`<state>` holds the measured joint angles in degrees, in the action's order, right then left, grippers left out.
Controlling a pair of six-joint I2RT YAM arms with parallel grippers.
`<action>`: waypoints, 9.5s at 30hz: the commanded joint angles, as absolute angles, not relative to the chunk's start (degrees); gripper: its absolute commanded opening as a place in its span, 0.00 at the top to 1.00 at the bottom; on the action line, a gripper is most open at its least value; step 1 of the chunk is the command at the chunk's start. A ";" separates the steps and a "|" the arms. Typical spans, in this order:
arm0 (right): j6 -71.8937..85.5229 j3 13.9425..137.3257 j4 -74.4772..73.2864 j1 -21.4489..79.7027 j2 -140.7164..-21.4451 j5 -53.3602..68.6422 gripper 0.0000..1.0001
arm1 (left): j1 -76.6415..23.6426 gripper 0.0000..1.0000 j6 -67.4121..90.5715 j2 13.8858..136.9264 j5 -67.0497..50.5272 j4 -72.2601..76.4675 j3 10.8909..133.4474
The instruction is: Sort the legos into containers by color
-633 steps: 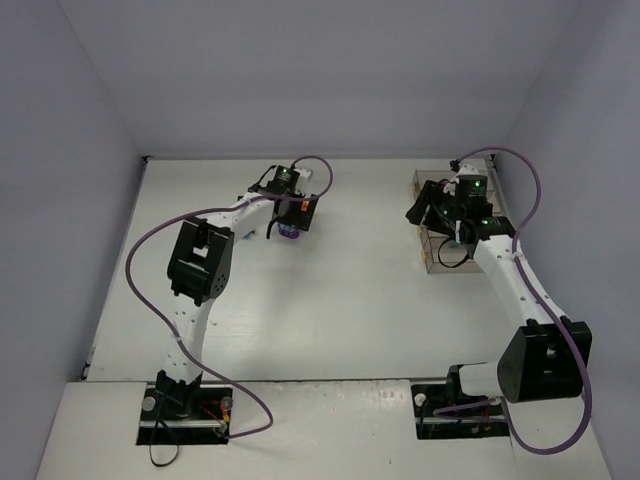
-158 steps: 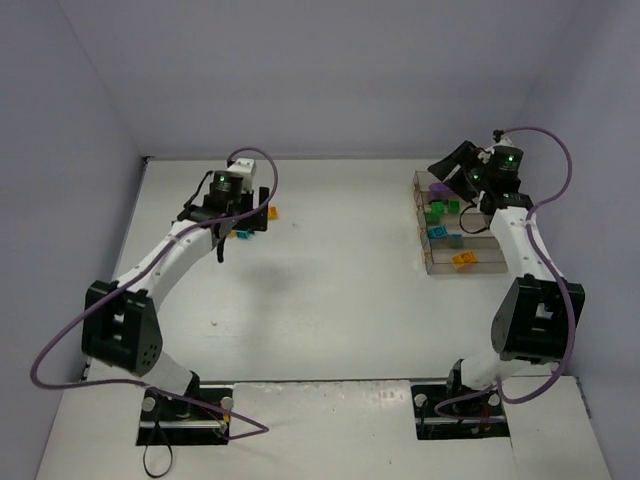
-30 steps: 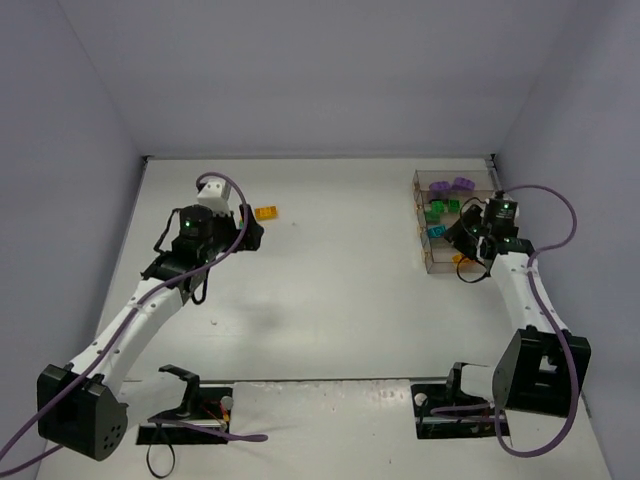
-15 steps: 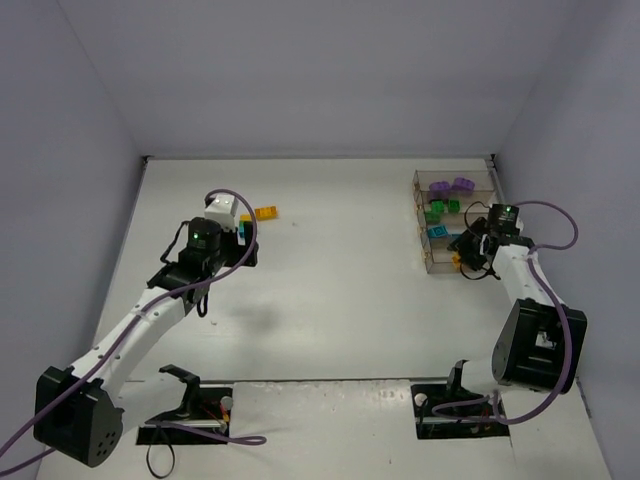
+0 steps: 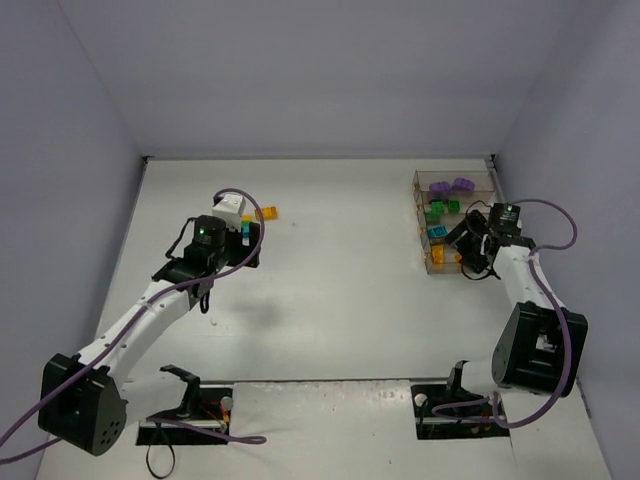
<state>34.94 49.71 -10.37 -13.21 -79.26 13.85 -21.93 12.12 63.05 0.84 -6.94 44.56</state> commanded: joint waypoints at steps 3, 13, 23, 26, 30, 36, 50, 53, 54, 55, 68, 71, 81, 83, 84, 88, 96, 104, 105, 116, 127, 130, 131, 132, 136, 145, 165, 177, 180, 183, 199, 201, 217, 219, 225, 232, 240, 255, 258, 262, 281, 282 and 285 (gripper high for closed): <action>30.94 54.75 -8.18 -12.83 -74.09 21.42 0.35 | -22.24 0.20 5.64 71.08 -2.37 -7.20 55.70; 26.46 56.52 -6.42 -9.32 -71.37 30.93 0.35 | -21.27 0.25 -0.43 103.14 -1.31 -18.89 85.76; 24.09 52.30 -5.01 -7.38 -68.82 37.96 0.35 | -13.63 0.29 -14.23 118.82 -15.46 -27.42 103.79; 23.38 52.21 -4.84 -7.03 -68.99 39.19 0.35 | -13.01 0.29 -17.39 121.46 -16.96 -26.90 105.99; 23.20 52.56 -4.75 -6.59 -69.87 40.60 0.35 | -13.01 0.30 -20.03 125.24 -19.07 -27.77 108.45; 23.55 52.82 -4.57 -6.50 -70.14 40.78 0.35 | -12.66 0.55 -21.18 130.25 -20.56 -30.85 110.22; 25.66 59.23 -4.04 -0.36 -74.97 39.64 0.35 | -13.97 0.91 -20.92 112.36 -30.67 -18.30 93.73; 27.42 62.56 -3.52 4.11 -77.25 38.59 0.35 | -16.42 0.91 -21.71 105.33 -32.34 -13.63 87.57; 27.77 63.45 -3.25 5.09 -78.56 38.32 0.35 | -17.04 0.91 -20.75 104.08 -32.87 -12.40 86.50; 28.56 64.15 -3.08 6.05 -79.36 38.06 0.35 | -17.66 0.91 -20.22 101.54 -34.35 -12.22 85.61; 31.03 74.17 2.81 20.03 -88.59 38.32 0.36 | -31.37 0.91 -15.90 87.63 -32.09 -7.11 75.94; 31.11 74.71 3.25 21.53 -89.12 38.67 0.39 | -32.78 0.91 -16.35 86.40 -30.94 -7.82 75.50; 31.20 72.08 3.52 24.17 -88.60 37.71 0.86 | -34.37 0.91 -15.56 84.73 -30.67 -6.07 74.62; 30.85 71.28 3.52 24.08 -88.07 37.18 1.00 | -34.37 0.89 -15.03 84.81 -31.02 -5.80 74.53; 30.33 71.02 3.25 24.00 -87.81 35.96 1.00 | -34.37 0.76 -14.77 84.73 -30.94 -5.45 74.44; 29.01 68.83 1.24 20.93 -84.39 30.61 1.00 | -34.28 0.27 -10.56 85.08 -24.99 -5.01 73.22; 22.86 64.60 -13.53 0.72 -77.70 9.34 1.00 | -33.22 0.19 2.45 81.39 -2.48 -9.22 66.89; 22.50 61.79 -17.05 -11.86 -78.04 0.44 1.00 | -26.48 0.19 13.60 73.92 7.12 -12.04 58.46; 22.59 61.53 -17.05 -11.95 -78.57 0.18 1.00 | -25.41 0.19 14.41 73.48 7.03 -12.22 57.84; 24.26 59.16 -14.86 -11.95 -84.64 5.00 0.82 | -21.19 0.19 16.43 75.66 8.53 -14.58 58.44; 23.82 59.06 -13.62 -10.99 -82.62 6.94 0.36 | -17.75 0.19 23.46 85.07 9.14 -18.72 67.75; 23.64 60.11 -13.71 -9.76 -79.81 7.91 0.36 | -17.49 0.19 25.13 88.67 9.32 -19.25 69.34; 23.64 60.55 -13.62 -9.23 -78.93 7.91 0.36 | -17.40 0.19 25.57 90.60 9.40 -19.77 70.65; 23.64 60.90 -13.54 -8.62 -77.27 8.52 0.36 | -17.49 0.19 25.92 91.57 9.84 -19.95 71.27; 22.94 63.71 -13.45 -4.58 -73.84 9.66 0.36 | -17.05 0.19 28.12 98.50 11.15 -21.35 76.18; 22.50 61.79 -11.78 -1.50 -70.23 16.25 0.36 | -16.52 0.19 25.93 111.78 13.09 -23.38 87.18; 20.92 59.24 -10.99 -1.14 -69.52 24.52 0.36 | -15.29 0.46 21.01 117.51 9.32 -22.59 89.04; 21.18 58.10 -9.58 -0.35 -70.58 26.19 0.36 | -15.21 0.31 18.02 114.26 7.21 -21.45 84.73; 21.36 57.75 -9.23 -0.35 -70.75 26.63 0.36 | -15.29 0.31 17.05 114.61 6.51 -21.01 84.64; 21.18 57.48 -9.05 -0.35 -70.66 26.98 0.36 | -15.21 0.31 16.70 115.75 5.71 -21.36 85.86; 20.83 58.18 -9.05 1.32 -69.96 31.29 0.36 | -15.91 0.76 14.42 106.80 1.24 -17.41 81.57; 20.83 58.97 -9.05 1.67 -70.49 31.81 0.36 | -16.00 0.76 14.06 103.02 -0.35 -15.91 80.08; 24.87 68.64 -8.00 8.95 -76.81 47.37 0.36 | -23.81 0.76 -11.76 75.60 -35.41 5.45 56.61; 25.22 69.78 -7.91 10.89 -78.39 47.37 0.36 | -24.78 0.76 -12.74 74.36 -38.30 5.27 55.99; 26.37 72.68 -7.47 17.83 -82.35 46.14 0.36 | -27.94 0.76 -16.25 71.72 -40.69 1.59 57.04; 26.89 75.49 -6.86 23.81 -86.04 45.88 0.35 | -31.20 0.75 -17.49 72.16 -40.43 0.09 58.01; 27.86 76.11 -5.80 26.54 -87.63 45.26 0.35 | -32.17 0.75 -17.75 72.25 -39.81 0.09 57.92; 27.60 76.03 -5.89 29.44 -90.18 45.35 0.49 | -32.26 0.76 -18.37 73.04 -39.99 0.97 58.01; 27.42 75.94 -5.89 29.44 -90.18 45.18 0.76 | -32.26 0.76 -18.19 73.48 -40.08 0.97 58.18; 27.07 75.94 -5.80 29.44 -89.91 44.82 1.00 | -32.26 0.64 -17.41 74.09 -40.17 0.88 58.45; 27.68 75.06 -5.01 29.44 -89.82 45.97 1.00 | -32.26 0.38 -14.77 75.15 -41.04 4.30 58.36; 27.86 74.97 -4.75 29.44 -89.82 46.14 1.00 | -32.26 0.37 -14.59 75.32 -40.96 5.09 58.36; 28.74 74.79 -4.13 29.44 -89.74 46.32 1.00 | -32.69 0.37 -13.72 75.76 -39.12 7.02 58.18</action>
